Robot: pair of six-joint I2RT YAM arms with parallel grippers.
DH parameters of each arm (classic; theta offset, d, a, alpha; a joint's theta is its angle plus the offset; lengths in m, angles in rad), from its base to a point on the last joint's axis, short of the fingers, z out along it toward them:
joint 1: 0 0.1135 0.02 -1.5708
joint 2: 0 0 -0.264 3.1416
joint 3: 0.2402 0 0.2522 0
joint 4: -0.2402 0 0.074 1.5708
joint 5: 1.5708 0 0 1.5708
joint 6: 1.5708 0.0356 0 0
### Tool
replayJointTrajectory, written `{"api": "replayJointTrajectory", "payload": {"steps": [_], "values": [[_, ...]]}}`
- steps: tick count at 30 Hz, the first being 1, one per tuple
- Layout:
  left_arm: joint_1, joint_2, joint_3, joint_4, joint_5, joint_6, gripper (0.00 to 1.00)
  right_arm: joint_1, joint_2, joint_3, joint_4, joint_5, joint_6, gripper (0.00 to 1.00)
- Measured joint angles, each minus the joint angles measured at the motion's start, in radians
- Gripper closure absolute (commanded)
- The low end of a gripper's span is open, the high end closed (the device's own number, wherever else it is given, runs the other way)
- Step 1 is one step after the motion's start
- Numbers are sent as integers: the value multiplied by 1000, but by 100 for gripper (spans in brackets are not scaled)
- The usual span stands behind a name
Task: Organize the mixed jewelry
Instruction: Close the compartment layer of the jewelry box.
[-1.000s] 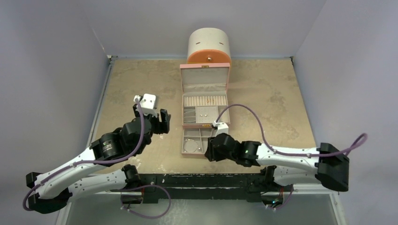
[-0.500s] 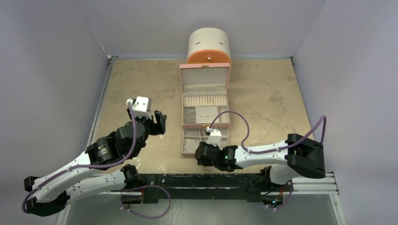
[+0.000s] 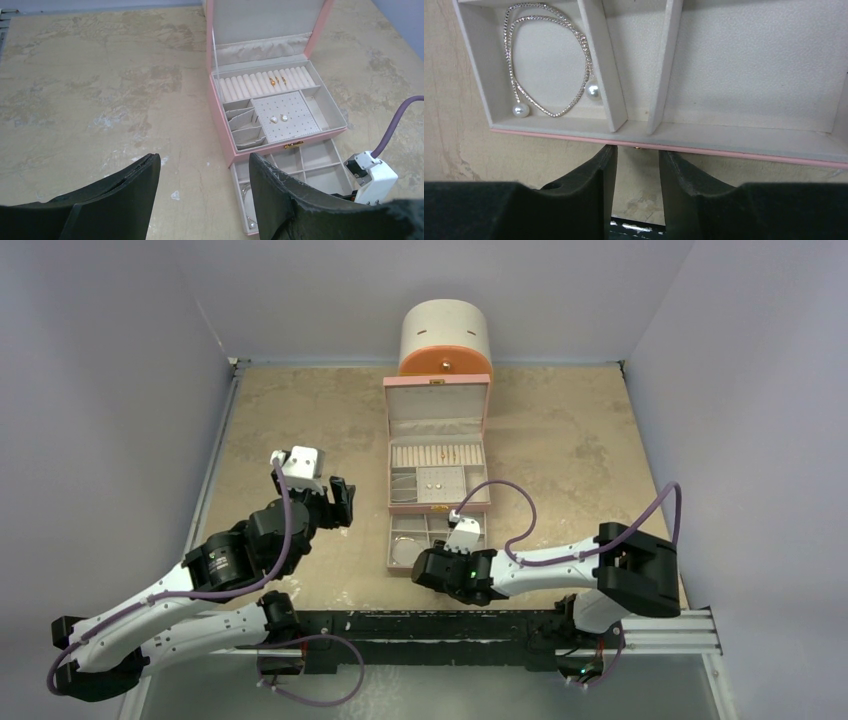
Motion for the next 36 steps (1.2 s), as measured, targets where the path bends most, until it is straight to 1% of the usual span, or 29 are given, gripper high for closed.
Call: {"api": "replayJointTrajectory", "payload": {"steps": [3,14,21,26,36], "values": [[0,0,0,0,0,0,35,0,8,8,-5,2,15,64],[0,5,0,0,0,0,35,0,23,21,-35,9,57,81],[0,9,0,0,0,0,35,2,29,23,-40,18,68,88],[0,13,0,0,0,0,35,5,33,30,-51,23,74,99],[0,12,0,0,0,0,35,3,34,33,-55,32,40,100]]}}
